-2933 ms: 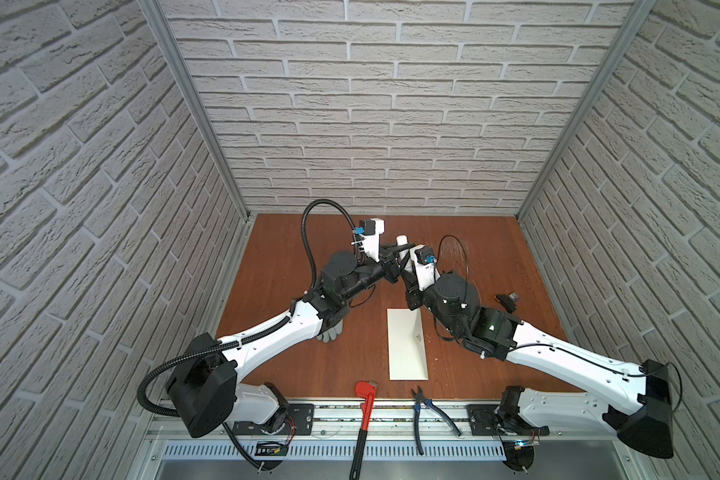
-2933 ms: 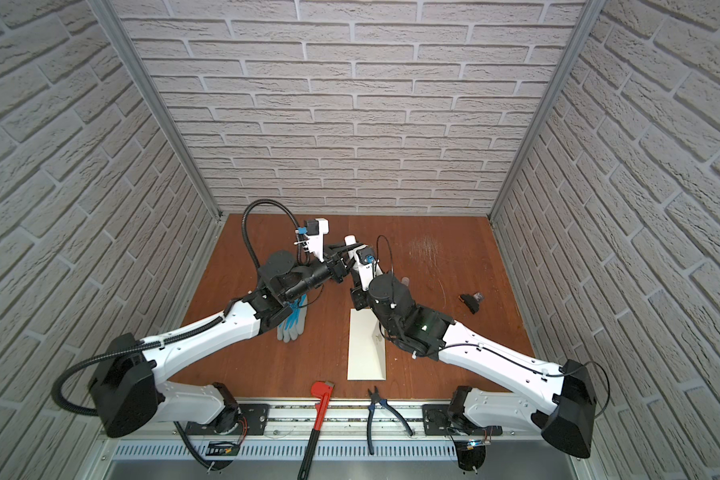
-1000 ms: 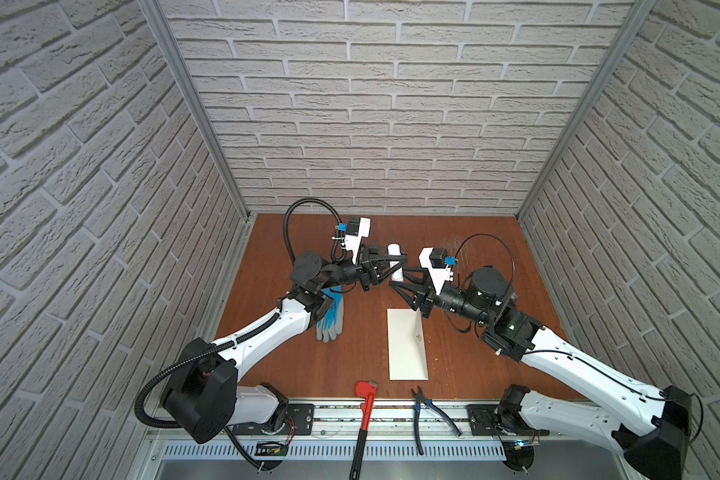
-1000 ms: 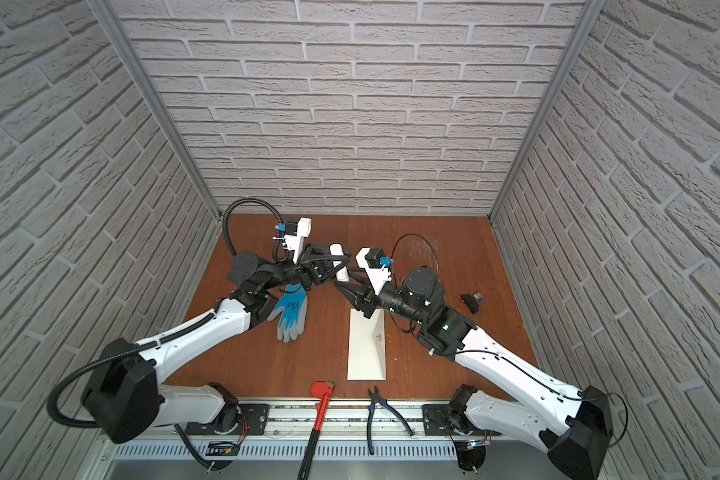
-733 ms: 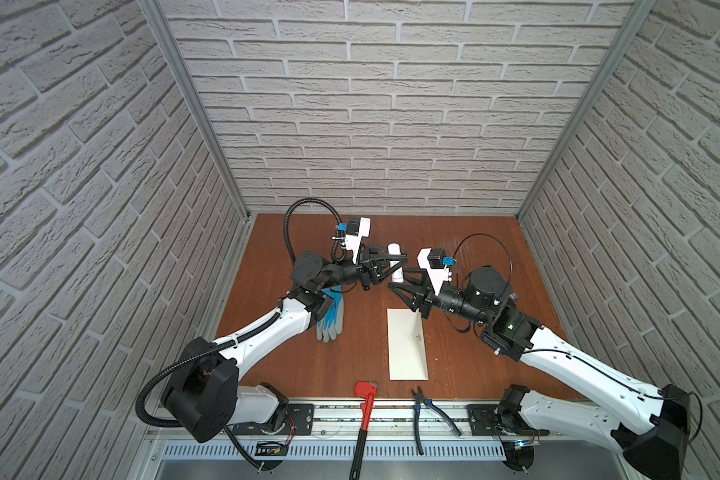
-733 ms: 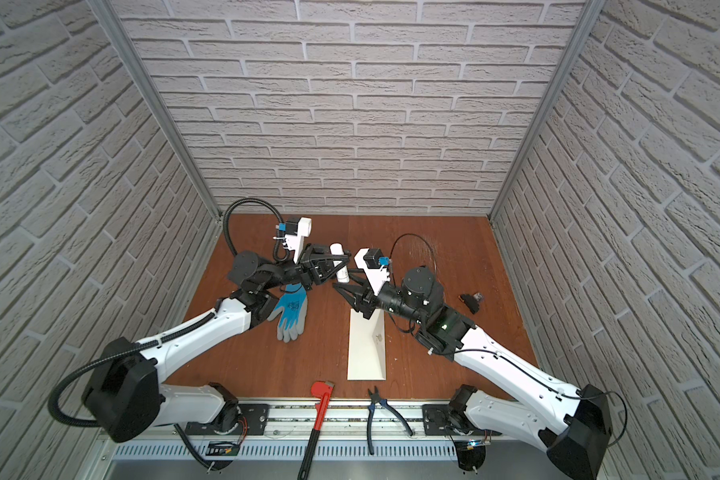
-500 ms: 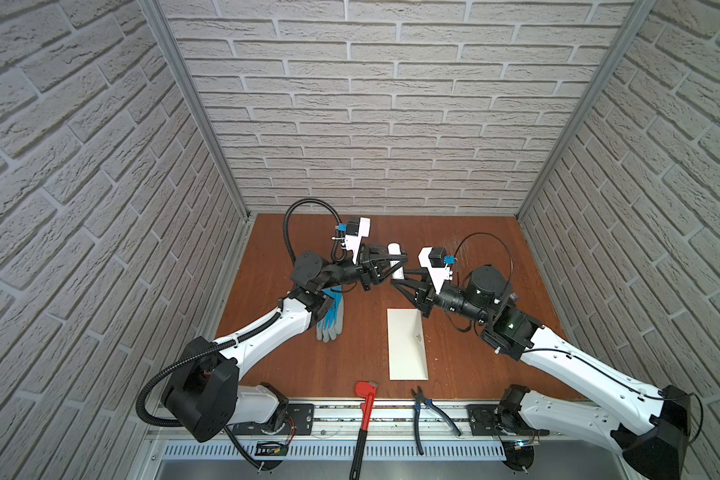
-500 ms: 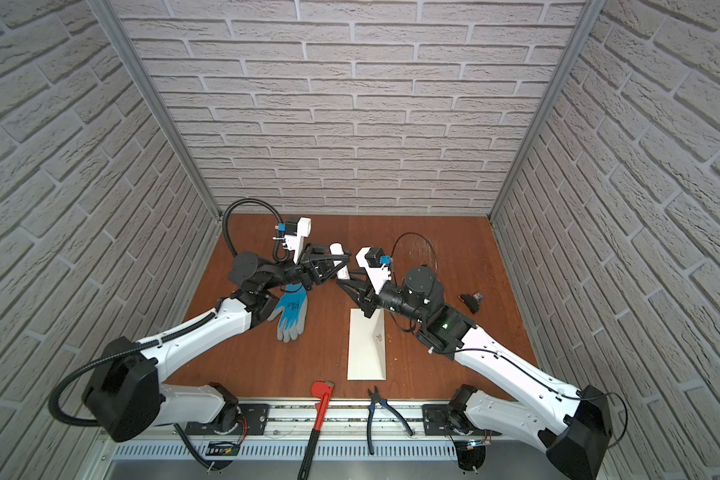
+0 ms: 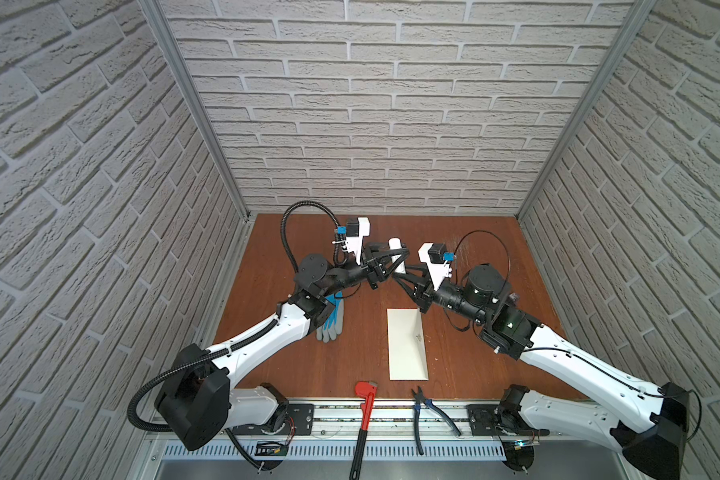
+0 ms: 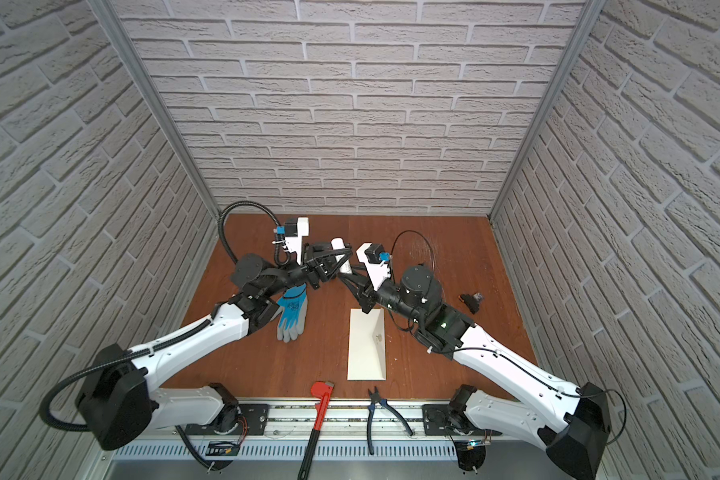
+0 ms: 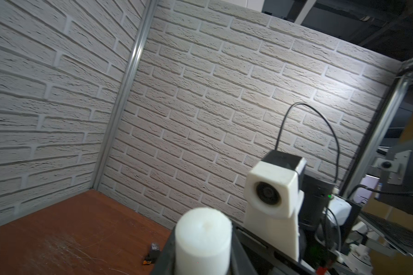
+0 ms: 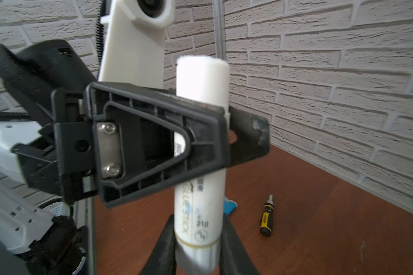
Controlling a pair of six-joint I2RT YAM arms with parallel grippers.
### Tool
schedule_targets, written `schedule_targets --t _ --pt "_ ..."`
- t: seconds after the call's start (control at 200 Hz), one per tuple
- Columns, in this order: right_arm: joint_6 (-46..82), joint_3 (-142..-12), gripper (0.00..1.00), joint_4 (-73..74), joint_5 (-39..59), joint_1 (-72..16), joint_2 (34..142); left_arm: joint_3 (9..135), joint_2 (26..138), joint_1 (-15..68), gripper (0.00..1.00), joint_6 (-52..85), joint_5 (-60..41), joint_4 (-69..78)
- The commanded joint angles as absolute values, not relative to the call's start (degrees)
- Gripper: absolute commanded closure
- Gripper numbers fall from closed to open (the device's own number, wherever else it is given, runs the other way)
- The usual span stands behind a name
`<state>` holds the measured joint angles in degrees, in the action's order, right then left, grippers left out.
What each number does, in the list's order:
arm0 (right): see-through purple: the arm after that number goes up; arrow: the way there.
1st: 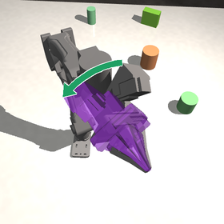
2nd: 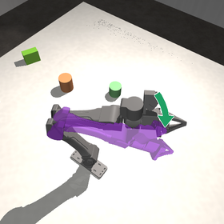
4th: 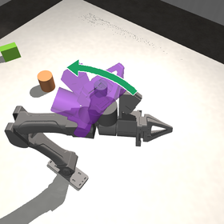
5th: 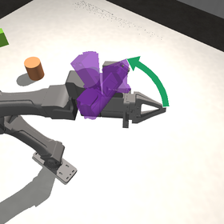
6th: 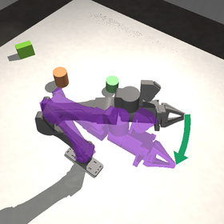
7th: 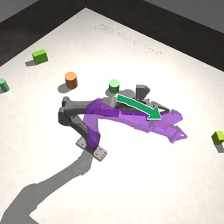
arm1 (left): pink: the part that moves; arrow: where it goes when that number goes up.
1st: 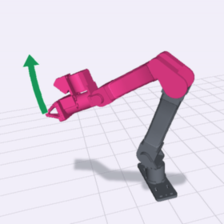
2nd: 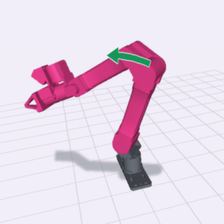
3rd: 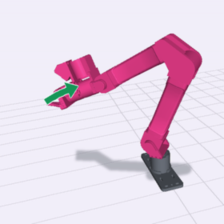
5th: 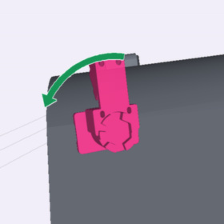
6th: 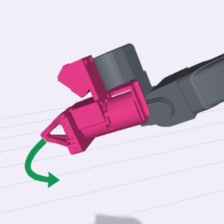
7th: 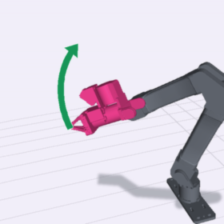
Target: Place the letter into the envelope and seal it
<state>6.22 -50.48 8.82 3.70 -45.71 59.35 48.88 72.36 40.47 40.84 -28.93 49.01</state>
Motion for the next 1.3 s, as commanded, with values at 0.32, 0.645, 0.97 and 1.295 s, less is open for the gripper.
schedule_targets --t 0.32,0.645,0.97,1.295 --pt "-11.67 -55.72 0.94 23.70 -37.15 -65.34 65.40 51.56 77.42 47.17 1.00 31.66 -1.37 40.43" --pt "-13.60 -54.27 0.65 22.98 -41.53 -68.55 65.74 51.84 76.20 46.43 1.00 30.59 -0.26 39.62" --pt "-5.01 -48.43 0.42 8.15 -29.25 -61.21 54.58 51.30 69.75 35.06 1.00 35.45 -23.50 38.93" --pt "1.65 -48.99 0.45 6.79 1.91 -48.60 53.61 49.15 74.52 30.16 1.00 51.44 -43.45 61.51"
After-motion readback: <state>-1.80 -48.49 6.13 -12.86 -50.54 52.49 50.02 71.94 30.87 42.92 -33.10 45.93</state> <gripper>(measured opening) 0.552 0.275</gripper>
